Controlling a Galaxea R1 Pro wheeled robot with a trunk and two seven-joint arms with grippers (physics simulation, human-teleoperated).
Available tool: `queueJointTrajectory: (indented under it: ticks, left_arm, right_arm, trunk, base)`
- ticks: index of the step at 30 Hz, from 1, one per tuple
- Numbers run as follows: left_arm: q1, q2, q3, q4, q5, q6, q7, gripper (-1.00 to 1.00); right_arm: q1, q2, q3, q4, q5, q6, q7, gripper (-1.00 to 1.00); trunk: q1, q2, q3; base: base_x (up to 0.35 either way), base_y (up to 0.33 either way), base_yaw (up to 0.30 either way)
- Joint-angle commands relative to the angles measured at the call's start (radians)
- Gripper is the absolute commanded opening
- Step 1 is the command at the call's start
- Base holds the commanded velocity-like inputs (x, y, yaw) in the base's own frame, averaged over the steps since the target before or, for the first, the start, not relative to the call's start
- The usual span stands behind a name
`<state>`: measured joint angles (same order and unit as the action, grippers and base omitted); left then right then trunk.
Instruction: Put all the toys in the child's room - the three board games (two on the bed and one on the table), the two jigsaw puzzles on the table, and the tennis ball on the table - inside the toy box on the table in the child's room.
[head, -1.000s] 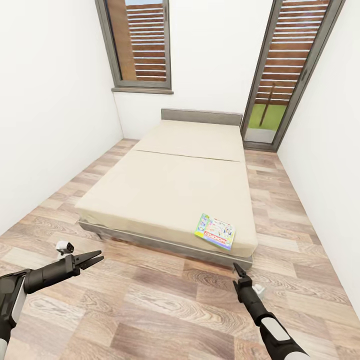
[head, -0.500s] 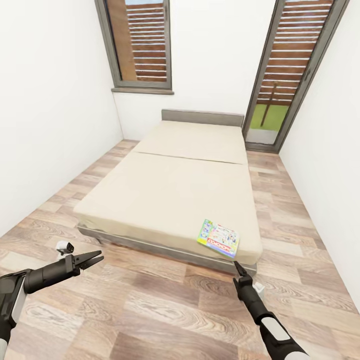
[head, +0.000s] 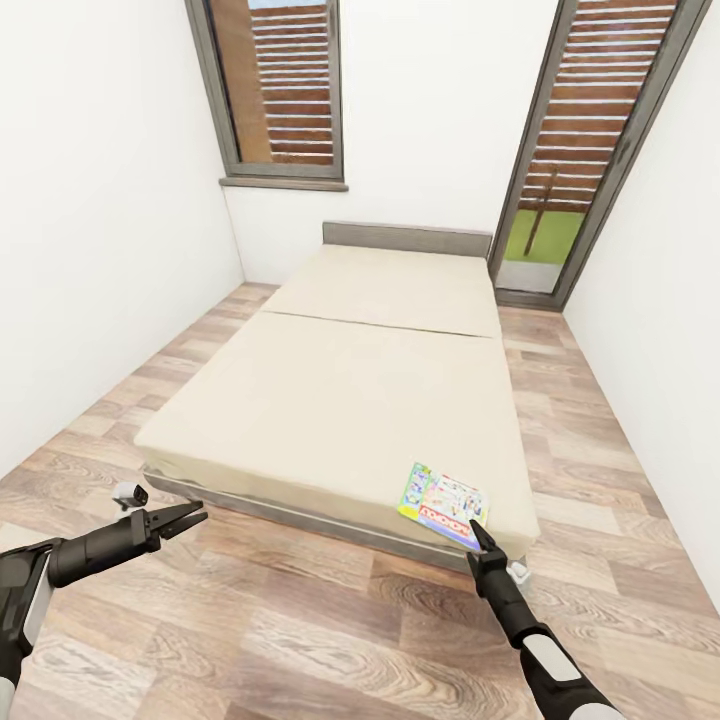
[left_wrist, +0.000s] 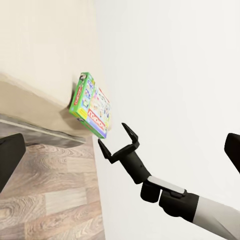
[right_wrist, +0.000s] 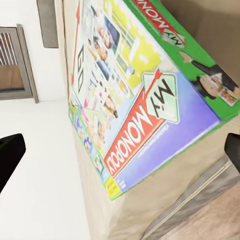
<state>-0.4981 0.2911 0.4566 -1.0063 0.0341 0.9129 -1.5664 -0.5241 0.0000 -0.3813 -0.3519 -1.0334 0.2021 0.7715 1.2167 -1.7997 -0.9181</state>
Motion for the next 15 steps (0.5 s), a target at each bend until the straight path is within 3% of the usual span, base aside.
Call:
queueJointTrajectory:
  ticks: [1, 15]
  left_arm:
    - [0.0, 0.0, 0.0, 0.0, -0.001, 0.011, -0.004, 1.0]
    - [0.0, -0.001, 0.0, 0.0, -0.002, 0.011, -0.004, 1.0]
  right_arm:
    - [-0.001, 0.0, -0.002, 0.001, -0.011, 0.01, 0.003, 1.0]
    - [-0.001, -0.006, -0.008, 0.001, -0.017, 0.01, 0.002, 1.0]
  trunk:
    - [0.0, 0.0, -0.001]
    - [0.0, 0.0, -0.001]
  base:
    - [0.052, 0.0, 0.0]
    - [0.007, 0.0, 0.0]
